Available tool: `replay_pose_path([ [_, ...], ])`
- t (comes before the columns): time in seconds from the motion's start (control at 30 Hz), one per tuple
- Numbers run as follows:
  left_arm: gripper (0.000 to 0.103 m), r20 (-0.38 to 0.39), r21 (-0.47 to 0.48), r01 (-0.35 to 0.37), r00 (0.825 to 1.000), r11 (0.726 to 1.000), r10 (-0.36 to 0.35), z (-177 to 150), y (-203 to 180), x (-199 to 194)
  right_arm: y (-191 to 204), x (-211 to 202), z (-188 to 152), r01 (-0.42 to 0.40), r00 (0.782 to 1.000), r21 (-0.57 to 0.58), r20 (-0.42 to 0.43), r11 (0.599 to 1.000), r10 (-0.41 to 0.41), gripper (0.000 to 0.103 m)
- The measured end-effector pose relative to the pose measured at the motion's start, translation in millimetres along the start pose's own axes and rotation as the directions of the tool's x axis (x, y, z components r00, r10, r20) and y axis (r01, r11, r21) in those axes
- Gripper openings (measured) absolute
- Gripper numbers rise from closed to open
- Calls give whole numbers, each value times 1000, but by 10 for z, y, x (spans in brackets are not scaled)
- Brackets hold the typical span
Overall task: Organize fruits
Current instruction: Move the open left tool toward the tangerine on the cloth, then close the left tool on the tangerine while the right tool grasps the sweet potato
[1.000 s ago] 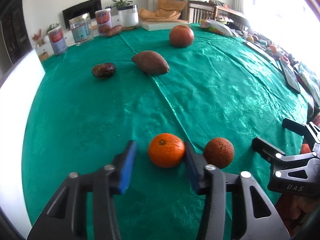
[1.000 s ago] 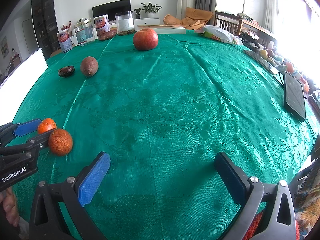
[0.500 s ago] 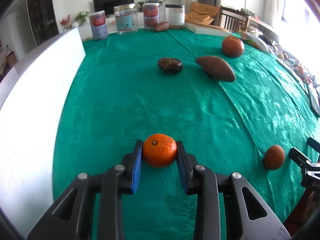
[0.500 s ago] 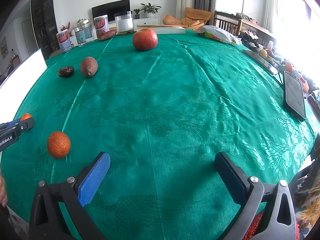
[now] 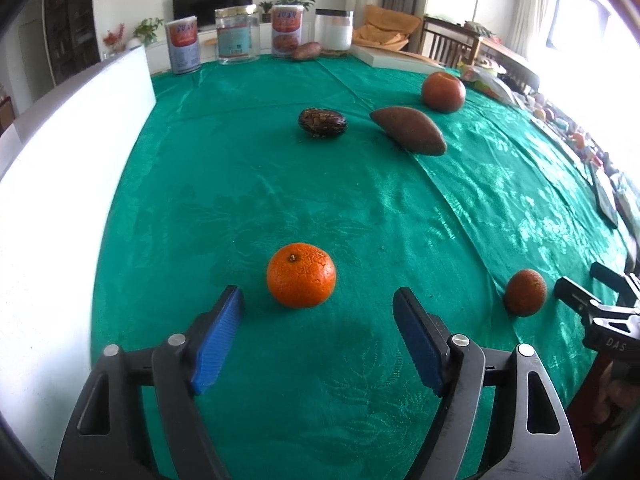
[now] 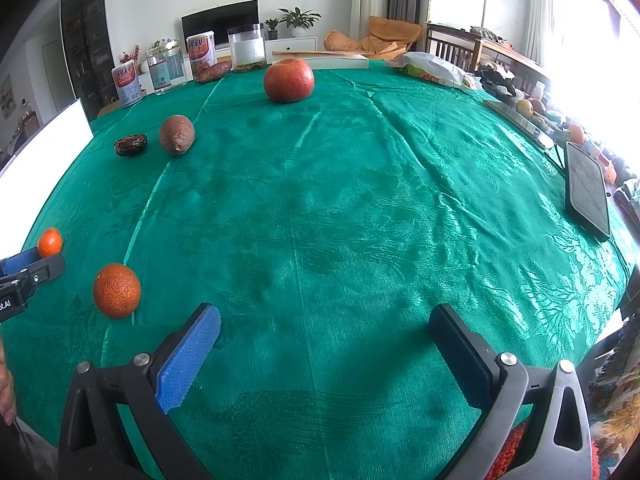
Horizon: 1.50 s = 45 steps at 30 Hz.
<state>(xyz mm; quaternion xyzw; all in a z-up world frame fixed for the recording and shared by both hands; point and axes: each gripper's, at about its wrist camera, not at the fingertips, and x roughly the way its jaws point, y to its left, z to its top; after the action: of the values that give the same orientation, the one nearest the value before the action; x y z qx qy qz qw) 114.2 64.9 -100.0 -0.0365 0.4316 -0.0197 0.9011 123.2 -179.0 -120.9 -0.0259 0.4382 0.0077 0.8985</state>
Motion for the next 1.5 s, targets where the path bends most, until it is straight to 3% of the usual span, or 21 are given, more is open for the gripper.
replay_pose_path([
  [0.27,71,11,52,-28,1000,998,27,44,-133,8,-8,-1,0,0,1000,0,1,1000,0,103],
  [0.6,69,4,-27,-74,997,997,74,67,76,29,-6,1,-1,0,1000,0,1,1000,0,103],
  [0.97,69,0,-20,-69,998,997,69,52,66,8,-6,0,-4,0,1000,0,1,1000,0,103],
  [1.2,68,16,-18,-19,1000,1000,19,27,133,-57,-5,0,-8,-1,1000,-2,1,1000,1,103],
  [1.33,56,12,-16,-8,1000,1000,8,45,124,-22,-3,0,-8,2,1000,1,2,1000,-2,103],
  [1.4,34,6,-13,-4,1000,1000,4,60,98,10,-4,0,-1,0,1000,3,-3,1000,0,103],
  [1.47,31,12,1,-4,1000,1000,4,61,56,10,-29,-10,51,-40,998,6,-47,999,40,103],
  [1.5,31,21,10,-5,1000,1000,4,55,40,-9,-66,-47,106,-98,993,27,-56,995,99,103],
])
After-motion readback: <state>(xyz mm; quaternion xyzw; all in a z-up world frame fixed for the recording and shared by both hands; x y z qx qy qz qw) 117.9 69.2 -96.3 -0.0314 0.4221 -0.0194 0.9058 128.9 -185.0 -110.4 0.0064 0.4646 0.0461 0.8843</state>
